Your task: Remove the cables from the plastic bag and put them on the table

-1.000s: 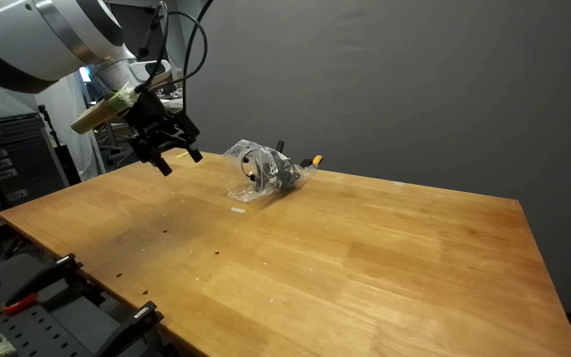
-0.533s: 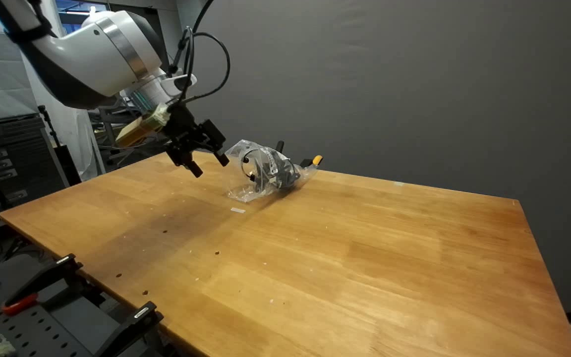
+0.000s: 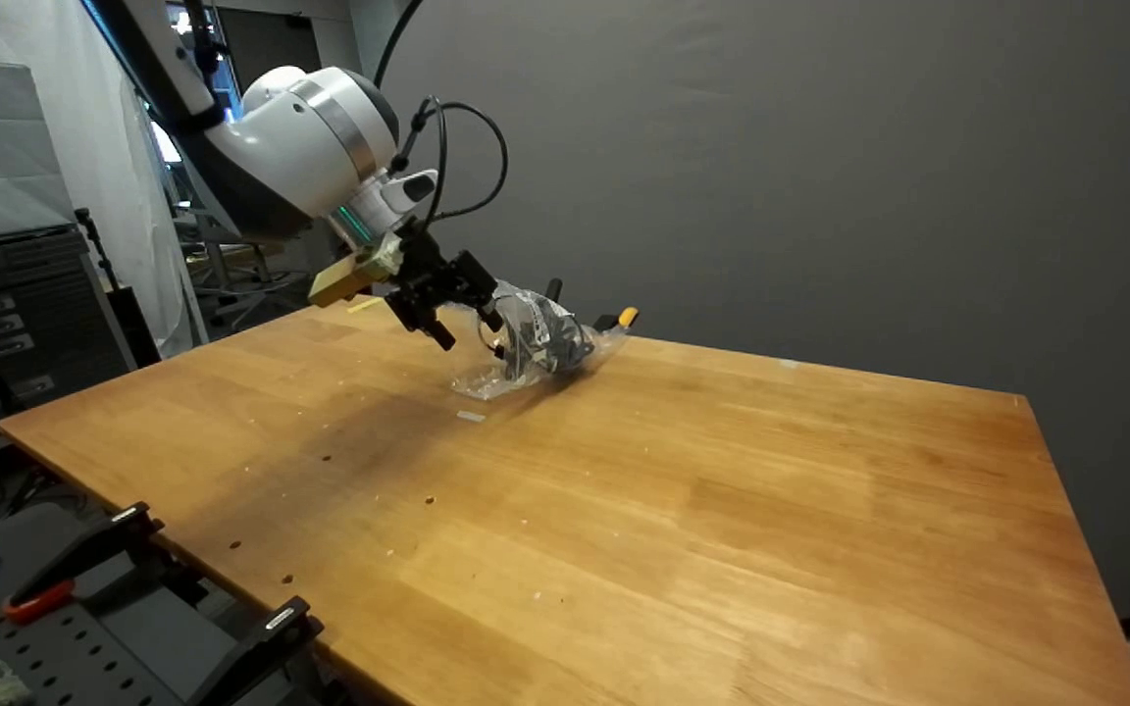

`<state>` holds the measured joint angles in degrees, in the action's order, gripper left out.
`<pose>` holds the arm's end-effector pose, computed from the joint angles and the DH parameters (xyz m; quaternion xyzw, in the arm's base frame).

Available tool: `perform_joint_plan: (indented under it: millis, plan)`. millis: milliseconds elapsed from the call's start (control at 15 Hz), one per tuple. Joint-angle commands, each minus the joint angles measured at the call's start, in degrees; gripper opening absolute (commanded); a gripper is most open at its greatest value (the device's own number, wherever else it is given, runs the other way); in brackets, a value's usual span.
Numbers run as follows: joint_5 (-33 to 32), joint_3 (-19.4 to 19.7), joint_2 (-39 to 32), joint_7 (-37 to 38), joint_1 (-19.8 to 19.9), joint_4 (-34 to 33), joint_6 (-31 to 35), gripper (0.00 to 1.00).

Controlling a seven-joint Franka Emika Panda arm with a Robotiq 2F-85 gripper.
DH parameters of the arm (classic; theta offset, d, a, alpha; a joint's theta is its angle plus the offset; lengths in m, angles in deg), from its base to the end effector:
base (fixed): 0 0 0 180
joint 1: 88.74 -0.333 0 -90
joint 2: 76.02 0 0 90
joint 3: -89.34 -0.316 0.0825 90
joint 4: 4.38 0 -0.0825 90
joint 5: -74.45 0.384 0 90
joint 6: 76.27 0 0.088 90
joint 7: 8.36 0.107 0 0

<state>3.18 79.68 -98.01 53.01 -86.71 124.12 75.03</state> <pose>0.5228 0.0973 0.1916 0.9626 0.0760 0.1650 0.2010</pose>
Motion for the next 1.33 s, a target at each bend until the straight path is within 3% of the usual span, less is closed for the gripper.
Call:
perform_joint_plan:
  millis: [0, 667, 733, 800, 1000, 1267]
  plan:
    - [-6.5, 1.8, -3.6, 4.4, -0.7, -5.4, 1.2, 1.0]
    - [-18.6, 2.6, -8.4, 12.3, -0.5, -10.8, 0.9, 1.0]
    - [-19.6, 2.6, -8.8, 13.0, -0.5, -11.0, 0.8, 0.93]
    - [-20.6, 2.6, -9.1, 13.8, -0.5, -11.3, 0.7, 0.73]
    - [-23.6, 2.4, -9.6, 15.8, -0.5, -11.6, 0.2, 0.62]
    - [-24.7, 2.1, -7.7, 15.5, -0.4, -10.0, -0.3, 0.29]
